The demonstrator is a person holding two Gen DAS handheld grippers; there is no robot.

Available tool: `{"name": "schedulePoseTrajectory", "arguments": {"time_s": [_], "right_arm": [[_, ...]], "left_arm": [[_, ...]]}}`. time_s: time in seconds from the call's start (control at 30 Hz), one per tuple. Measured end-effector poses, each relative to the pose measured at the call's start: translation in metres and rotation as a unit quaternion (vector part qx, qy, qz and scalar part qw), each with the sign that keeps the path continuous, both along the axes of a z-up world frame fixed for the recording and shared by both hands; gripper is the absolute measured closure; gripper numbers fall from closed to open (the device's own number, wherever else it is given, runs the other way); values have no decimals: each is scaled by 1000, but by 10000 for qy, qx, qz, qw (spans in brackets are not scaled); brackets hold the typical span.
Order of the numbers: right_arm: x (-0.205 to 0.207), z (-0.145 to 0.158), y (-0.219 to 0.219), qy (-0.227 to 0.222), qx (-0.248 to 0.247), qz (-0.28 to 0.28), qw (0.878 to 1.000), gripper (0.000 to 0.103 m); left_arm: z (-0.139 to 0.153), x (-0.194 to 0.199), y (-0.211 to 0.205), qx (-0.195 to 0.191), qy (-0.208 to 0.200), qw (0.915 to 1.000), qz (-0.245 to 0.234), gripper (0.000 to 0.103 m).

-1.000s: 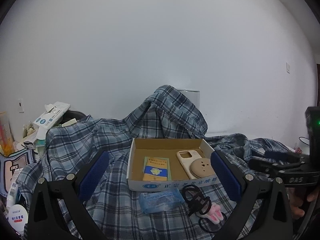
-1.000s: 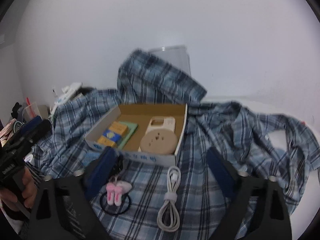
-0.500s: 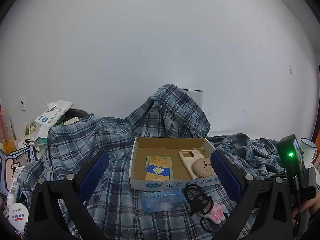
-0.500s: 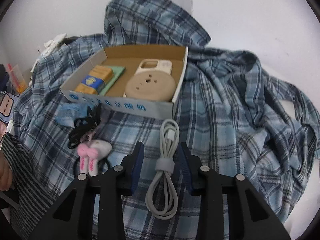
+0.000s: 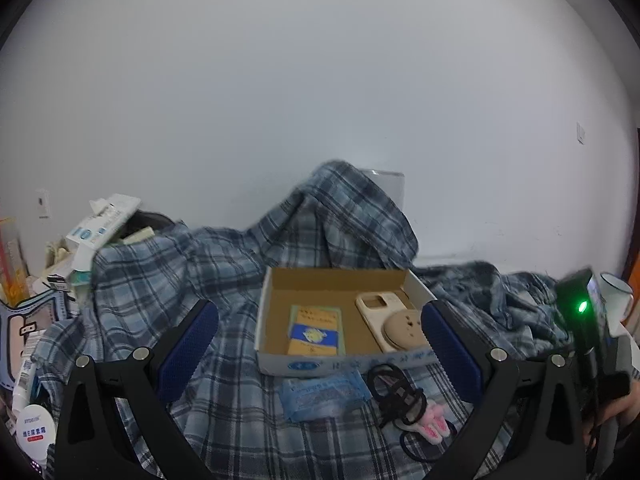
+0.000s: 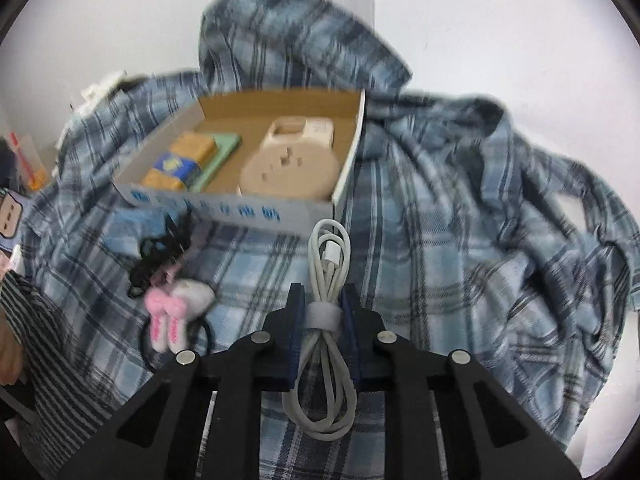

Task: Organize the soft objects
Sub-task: 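Grasp the coiled white cable with the right tool and lift it, then grasp the black cable with the left tool while the right tool carries the white cable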

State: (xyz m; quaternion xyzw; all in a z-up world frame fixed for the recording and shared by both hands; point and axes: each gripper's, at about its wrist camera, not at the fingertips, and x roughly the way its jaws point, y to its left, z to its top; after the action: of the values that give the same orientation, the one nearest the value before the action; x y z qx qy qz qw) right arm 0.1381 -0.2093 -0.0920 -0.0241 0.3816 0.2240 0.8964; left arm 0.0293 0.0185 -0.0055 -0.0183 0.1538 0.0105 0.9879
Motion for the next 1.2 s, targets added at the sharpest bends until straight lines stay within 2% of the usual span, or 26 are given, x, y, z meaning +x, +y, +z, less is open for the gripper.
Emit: {"name": "schedulePoseTrajectory", "arguments": {"time_s": [0.07,0.13,0.23,0.33,0.37,0.5,0.57,0.63,0.8,1.13,1.17,1.2], "right_arm": [[-6,10,-5,-294,156,-36,9994,86],[-11,20,-12,-535,351,-73,9979,86],[-14,30,-17,-724,497,-74,9961,86],[-16,35,-18,-815,519,-92,9953,86],[-16,35,-17,-823,532,-85,9952,86],[-17,36,-17,-853,517,-63,9950,86],[-18,36,-17,-854,507,-67,9950,86],[-18,36,-17,-845,518,-59,9951,86],[-16,34,-19,-792,535,-85,9954,86],[-15,31,-15,-771,408,-50,9962,86],[-15,31,-15,-767,399,-56,9962,86],[-14,30,-15,-759,396,-61,9963,86]], "left_arm": [[-1,6,-1,-12,244,9995,-187,0],[0,10,-3,5,372,9992,-173,0],[5,14,-5,48,418,9989,-210,0],[9,26,-10,21,762,9959,-492,3],[8,31,-12,11,914,9940,-598,7],[-7,58,-25,-33,1647,9822,-897,11],[-19,70,-32,-6,1965,9755,-986,21],[-36,82,-40,-14,2372,9654,-1086,29],[-57,88,-49,-110,2622,9567,-1259,44],[-75,100,-54,-221,3027,9420,-1430,47],[-77,101,-53,-234,3066,9408,-1424,57],[-78,102,-53,-253,3088,9399,-1436,63]]}}
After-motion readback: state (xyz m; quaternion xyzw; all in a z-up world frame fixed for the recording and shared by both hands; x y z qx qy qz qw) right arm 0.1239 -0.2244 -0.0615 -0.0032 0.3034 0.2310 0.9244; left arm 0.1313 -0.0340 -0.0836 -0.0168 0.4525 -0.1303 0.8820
